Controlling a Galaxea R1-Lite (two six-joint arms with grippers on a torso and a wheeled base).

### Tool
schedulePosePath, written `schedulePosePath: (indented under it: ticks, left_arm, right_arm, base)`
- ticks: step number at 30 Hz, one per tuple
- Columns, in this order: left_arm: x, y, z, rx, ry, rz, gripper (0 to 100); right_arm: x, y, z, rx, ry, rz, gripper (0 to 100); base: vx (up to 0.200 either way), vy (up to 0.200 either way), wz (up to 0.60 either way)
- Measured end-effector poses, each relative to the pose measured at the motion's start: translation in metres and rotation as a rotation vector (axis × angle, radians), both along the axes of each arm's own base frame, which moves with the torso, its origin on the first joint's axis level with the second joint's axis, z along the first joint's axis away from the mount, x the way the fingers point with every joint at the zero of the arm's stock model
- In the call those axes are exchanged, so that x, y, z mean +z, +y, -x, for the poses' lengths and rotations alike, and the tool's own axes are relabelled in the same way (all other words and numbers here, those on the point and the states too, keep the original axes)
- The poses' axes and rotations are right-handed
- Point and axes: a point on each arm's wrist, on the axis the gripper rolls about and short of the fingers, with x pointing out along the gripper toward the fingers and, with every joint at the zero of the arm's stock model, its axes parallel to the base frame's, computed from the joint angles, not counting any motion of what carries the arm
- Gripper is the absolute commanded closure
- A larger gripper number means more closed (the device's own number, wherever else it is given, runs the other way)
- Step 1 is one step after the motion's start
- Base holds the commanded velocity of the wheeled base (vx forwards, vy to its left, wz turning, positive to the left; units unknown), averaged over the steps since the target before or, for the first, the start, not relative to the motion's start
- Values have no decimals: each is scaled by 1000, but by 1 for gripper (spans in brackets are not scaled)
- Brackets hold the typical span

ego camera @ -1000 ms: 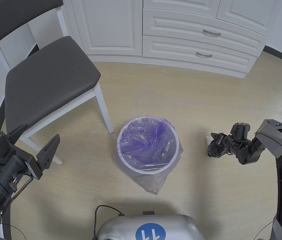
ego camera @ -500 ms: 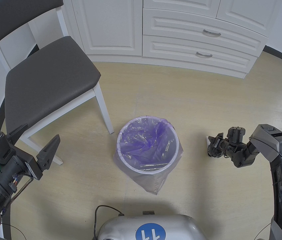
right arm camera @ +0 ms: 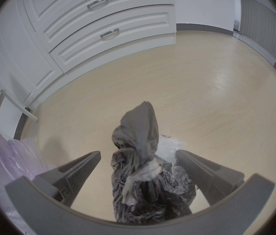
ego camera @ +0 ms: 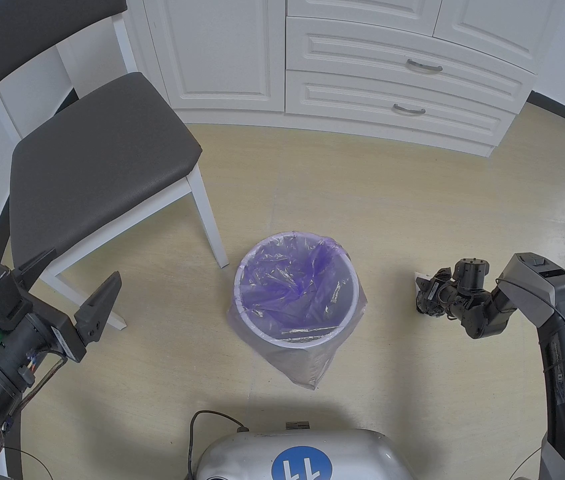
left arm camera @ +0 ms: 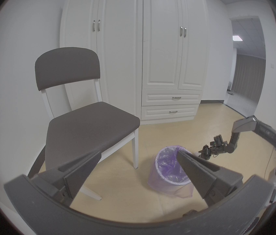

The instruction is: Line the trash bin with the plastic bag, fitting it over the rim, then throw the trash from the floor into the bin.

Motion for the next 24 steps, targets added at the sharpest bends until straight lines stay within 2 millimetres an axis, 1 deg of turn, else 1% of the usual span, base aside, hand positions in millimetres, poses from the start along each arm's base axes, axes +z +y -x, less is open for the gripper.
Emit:
schedulePosePath:
  ticks: [15,16,24]
  left_arm:
    - [-2,0,2,-6,1,-19,0]
    - [-2,0,2,-6,1,-20,0]
    - [-1,0,2,-6,-4,-18,0]
  right_arm:
    - [-18,1,-1,1,24,6,0]
    - [-19,1,-1,-2,25,8,100]
    - [-22,1,-1,-10,27,13,100]
  base:
    - [0,0,0]
    - [0,0,0]
    - [0,0,0]
